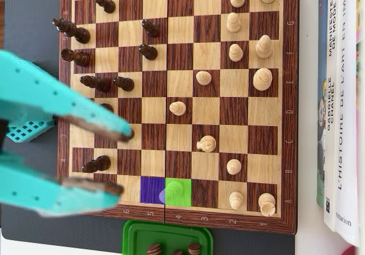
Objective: Play chess
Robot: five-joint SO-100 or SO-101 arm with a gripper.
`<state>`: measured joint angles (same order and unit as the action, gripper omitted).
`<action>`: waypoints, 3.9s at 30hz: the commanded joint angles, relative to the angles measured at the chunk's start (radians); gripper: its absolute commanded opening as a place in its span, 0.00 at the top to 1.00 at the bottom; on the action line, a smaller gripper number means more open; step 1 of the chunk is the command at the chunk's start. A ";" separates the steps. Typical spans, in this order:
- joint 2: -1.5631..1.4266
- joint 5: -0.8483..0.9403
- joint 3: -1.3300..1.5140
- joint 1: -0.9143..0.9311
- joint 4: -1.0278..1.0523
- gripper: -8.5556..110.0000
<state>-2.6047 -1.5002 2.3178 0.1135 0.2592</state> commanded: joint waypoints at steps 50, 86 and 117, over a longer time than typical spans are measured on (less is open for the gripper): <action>-0.747 -0.089 0.687 -0.112 -1.330 0.80; -0.746 0.052 0.842 -0.117 -2.065 0.80; -0.742 0.020 0.842 -0.118 -2.065 0.80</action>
<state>-3.3487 -1.4726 3.1385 -0.0077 -1.8040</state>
